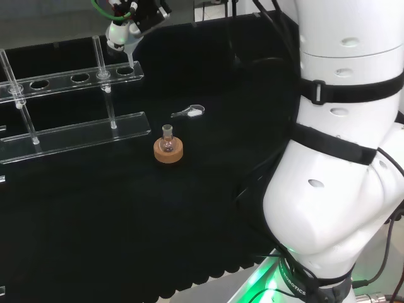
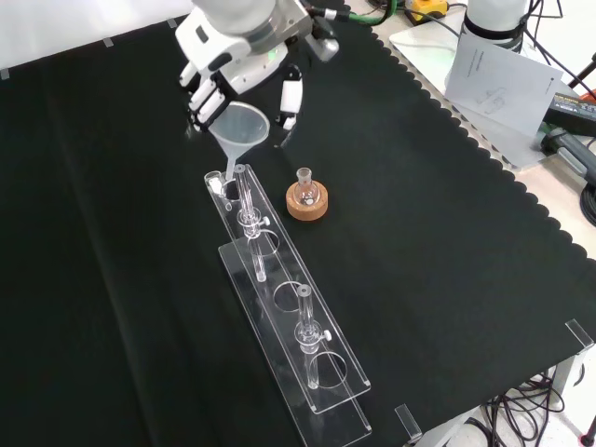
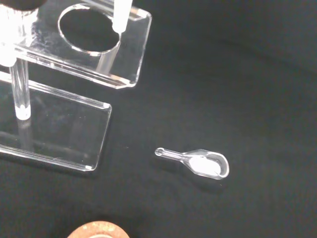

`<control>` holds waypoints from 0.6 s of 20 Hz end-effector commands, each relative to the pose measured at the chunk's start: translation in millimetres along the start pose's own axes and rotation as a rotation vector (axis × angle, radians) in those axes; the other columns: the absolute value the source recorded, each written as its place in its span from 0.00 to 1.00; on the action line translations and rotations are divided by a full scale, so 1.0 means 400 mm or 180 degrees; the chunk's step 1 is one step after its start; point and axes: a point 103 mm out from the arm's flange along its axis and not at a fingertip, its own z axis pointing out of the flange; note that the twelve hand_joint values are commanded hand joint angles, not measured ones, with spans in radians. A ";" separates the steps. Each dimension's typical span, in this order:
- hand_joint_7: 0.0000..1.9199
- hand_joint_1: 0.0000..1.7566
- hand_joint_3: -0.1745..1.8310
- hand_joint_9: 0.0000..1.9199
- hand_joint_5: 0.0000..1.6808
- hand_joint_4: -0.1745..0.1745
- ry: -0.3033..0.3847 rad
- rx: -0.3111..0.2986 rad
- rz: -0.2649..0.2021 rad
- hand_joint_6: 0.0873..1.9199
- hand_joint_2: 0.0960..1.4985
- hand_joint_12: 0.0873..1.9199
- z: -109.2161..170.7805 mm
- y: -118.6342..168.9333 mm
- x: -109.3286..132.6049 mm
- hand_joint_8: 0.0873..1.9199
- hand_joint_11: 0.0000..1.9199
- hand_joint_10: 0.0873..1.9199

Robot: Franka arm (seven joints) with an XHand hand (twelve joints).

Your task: Pick up the funnel from the transparent funnel stand.

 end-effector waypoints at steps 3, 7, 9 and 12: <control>0.25 0.38 0.30 0.48 0.28 0.34 -0.0009 0.0025 0.0213 0.00 0.51 0.68 -0.026 -0.176 -0.030 0.37 0.23 0.33; 0.25 0.38 0.30 0.48 0.28 0.34 0.0032 0.0102 0.0295 0.00 0.51 0.68 -0.005 -0.223 -0.024 0.37 0.24 0.33; 0.26 0.37 0.30 0.48 0.28 0.33 0.0030 0.0124 0.0310 0.00 0.51 0.68 0.012 -0.241 -0.017 0.37 0.24 0.33; 0.26 0.37 0.30 0.48 0.28 0.33 0.0036 0.0161 0.0309 0.00 0.51 0.68 0.047 -0.269 -0.001 0.37 0.24 0.33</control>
